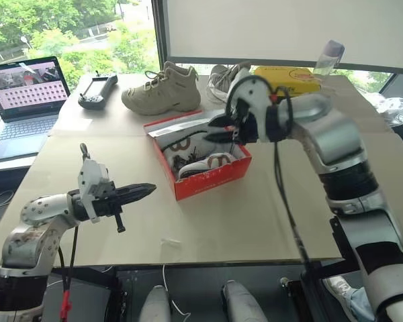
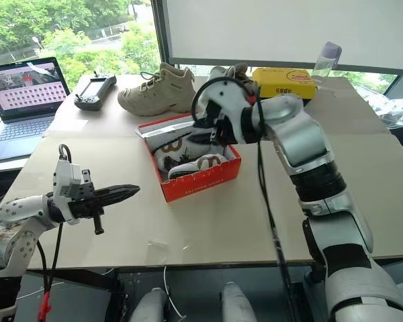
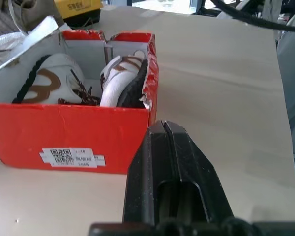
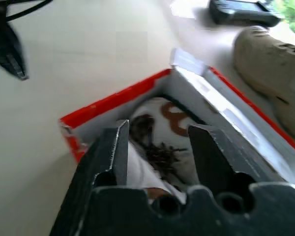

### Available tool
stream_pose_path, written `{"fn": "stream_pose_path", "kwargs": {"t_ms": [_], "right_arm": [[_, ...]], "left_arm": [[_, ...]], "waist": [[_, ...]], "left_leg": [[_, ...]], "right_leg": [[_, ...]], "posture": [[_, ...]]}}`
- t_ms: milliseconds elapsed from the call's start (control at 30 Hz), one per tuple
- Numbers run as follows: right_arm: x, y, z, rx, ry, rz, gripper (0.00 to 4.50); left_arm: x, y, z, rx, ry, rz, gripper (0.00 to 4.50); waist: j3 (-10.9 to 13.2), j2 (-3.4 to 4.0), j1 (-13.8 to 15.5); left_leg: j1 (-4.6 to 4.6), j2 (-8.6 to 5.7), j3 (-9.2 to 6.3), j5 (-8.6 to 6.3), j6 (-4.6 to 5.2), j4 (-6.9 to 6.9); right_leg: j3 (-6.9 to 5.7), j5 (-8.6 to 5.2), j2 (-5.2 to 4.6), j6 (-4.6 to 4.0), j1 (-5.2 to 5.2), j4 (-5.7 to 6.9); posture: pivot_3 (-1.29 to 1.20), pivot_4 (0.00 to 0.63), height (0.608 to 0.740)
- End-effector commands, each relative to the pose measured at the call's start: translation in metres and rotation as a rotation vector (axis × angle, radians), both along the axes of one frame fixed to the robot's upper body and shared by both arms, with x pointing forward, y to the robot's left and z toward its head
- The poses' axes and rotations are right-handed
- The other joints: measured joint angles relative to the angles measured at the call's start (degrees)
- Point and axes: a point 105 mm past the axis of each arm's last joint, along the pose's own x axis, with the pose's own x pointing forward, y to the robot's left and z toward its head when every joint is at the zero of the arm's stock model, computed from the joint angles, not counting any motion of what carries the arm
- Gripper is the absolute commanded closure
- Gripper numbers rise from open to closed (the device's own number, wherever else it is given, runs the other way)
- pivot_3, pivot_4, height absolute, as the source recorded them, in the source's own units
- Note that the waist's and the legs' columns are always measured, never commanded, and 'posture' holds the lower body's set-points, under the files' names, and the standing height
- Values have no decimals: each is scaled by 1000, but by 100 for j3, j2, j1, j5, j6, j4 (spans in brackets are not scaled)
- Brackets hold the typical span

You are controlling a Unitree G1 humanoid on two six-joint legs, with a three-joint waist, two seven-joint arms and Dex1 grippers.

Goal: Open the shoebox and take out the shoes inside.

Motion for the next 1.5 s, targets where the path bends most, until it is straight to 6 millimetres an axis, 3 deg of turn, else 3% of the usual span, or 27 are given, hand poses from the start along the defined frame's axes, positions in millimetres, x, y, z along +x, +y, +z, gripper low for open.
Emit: {"fn": "stream_pose_path", "kwargs": {"t_ms": [33,100,300,467,567,667,967,1100,1233,1367,1500], "right_arm": [[-2,5,-6,-99,-42,83,633],[5,6,-14,-124,-33,75,92],[36,18,-19,-128,-54,3,92],[47,20,-10,-90,-11,-25,92],[49,18,-14,-120,-15,-15,92],[45,15,-31,-183,28,23,92],[54,5,-108,-378,86,-27,92],[60,5,-118,-381,89,-70,92],[66,7,-111,-345,80,-98,92],[67,10,-105,-331,64,-89,1002],[65,11,-104,-337,44,-57,2427]], "left_arm": [[1,-2,9,-45,-42,-1,4500],[2,-2,9,-54,-49,5,4500],[-1,-4,4,-79,-45,18,4500],[-3,-6,1,-86,-38,25,4500],[-3,-6,1,-86,-39,34,4500],[-3,-5,1,-85,-38,42,4500],[0,-6,-1,-81,-38,52,4500],[2,-5,0,-77,-45,59,4500],[2,-4,1,-73,-49,65,4500],[2,-3,1,-71,-50,71,4500],[3,-3,0,-67,-50,74,4500]], "waist": [[0,0,19],[0,-1,28],[2,-1,61],[3,0,74],[3,0,92],[3,0,82],[3,0,68],[1,-2,82],[-3,-9,71],[-3,-9,63],[-2,-8,68]], "left_leg": [[0,0,0,0,0,7],[3,0,0,0,0,22],[15,0,3,0,0,25],[15,-1,-3,0,-1,18],[15,-1,-4,0,-1,18],[15,-2,-4,0,-1,22],[22,-2,-3,0,-1,21],[28,-2,-4,0,-1,21],[42,-2,-5,0,-1,22],[51,-1,-5,0,-1,22],[49,-2,-4,0,-1,22]], "right_leg": [[0,0,-1,1,3,1],[0,1,-1,1,12,2],[1,2,-1,1,19,9],[-4,-2,0,-9,16,20],[-7,-5,-1,-6,20,19],[-6,-7,-1,-1,22,20],[-4,-8,0,-2,22,27],[-6,-9,0,-2,29,28],[-6,-9,-1,-1,43,27],[-5,-10,0,-3,45,31],[-4,-10,0,-2,44,31]], "posture": [[0,150,712],[0,150,712],[0,150,712],[0,150,712],[0,150,712],[0,150,712],[0,150,712],[0,150,712],[0,150,712],[0,150,712],[0,150,712]]}}
